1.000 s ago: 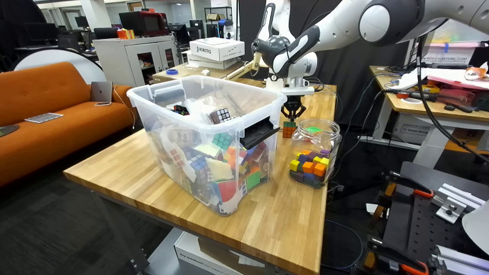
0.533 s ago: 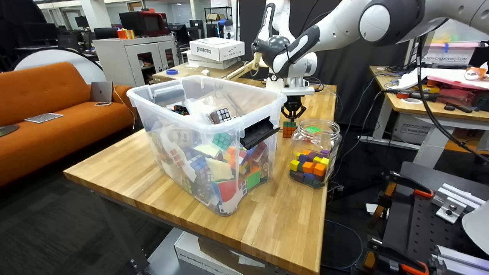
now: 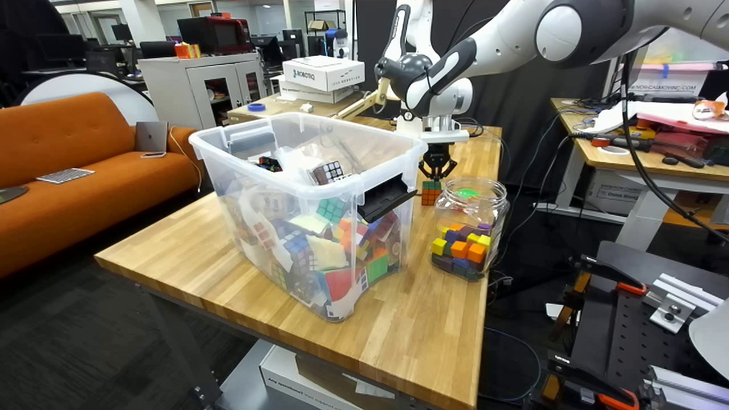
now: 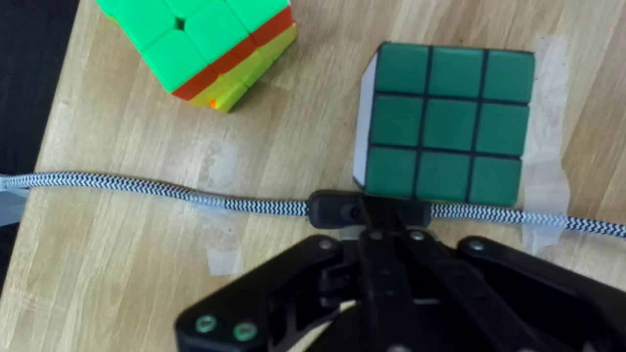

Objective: Turn off the lamp

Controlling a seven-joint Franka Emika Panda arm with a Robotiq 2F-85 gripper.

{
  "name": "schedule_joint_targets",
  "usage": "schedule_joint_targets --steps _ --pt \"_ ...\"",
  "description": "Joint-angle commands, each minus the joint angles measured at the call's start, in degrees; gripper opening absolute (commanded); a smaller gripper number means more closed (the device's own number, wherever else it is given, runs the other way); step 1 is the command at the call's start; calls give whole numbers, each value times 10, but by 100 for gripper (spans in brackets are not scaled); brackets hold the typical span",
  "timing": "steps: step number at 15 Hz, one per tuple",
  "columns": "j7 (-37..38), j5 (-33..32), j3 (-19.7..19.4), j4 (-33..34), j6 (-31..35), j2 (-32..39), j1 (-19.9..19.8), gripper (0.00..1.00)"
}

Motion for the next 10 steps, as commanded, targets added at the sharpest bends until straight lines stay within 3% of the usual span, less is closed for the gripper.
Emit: schedule_joint_targets --steps 1,10 --pt "-2 15 9 -23 2 -4 -7 0" --pt "-14 21 3 -68 22 -31 -7 0"
